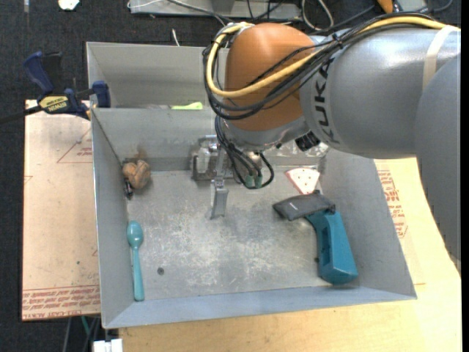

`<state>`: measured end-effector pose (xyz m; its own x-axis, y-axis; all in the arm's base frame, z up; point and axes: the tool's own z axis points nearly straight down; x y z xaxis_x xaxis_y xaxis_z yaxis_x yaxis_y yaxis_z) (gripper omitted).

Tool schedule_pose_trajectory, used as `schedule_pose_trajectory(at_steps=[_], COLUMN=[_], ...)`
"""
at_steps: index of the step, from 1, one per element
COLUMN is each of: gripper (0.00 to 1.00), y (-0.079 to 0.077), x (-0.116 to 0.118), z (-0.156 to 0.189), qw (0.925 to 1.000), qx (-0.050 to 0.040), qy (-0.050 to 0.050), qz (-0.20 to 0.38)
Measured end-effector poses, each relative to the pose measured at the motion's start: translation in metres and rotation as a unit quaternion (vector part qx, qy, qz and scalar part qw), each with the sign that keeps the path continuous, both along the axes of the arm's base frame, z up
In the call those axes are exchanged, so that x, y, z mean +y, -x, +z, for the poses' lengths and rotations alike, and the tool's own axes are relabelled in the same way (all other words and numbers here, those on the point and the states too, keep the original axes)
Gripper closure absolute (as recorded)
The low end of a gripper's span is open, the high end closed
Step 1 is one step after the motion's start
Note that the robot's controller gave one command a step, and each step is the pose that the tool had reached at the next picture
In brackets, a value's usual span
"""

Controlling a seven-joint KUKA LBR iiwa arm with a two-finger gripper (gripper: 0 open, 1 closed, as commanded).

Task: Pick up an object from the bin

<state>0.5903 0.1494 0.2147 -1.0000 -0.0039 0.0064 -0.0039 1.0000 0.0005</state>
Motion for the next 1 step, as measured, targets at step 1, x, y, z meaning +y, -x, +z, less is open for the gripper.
schedule_pose_trajectory(at_steps=[1], gripper=[0.0], y=[-0.0017], x=[-0.0008], z=[0.0047], qw=[1.0], qx=[-0.0037], qy=[-0.001], qz=[-0.002])
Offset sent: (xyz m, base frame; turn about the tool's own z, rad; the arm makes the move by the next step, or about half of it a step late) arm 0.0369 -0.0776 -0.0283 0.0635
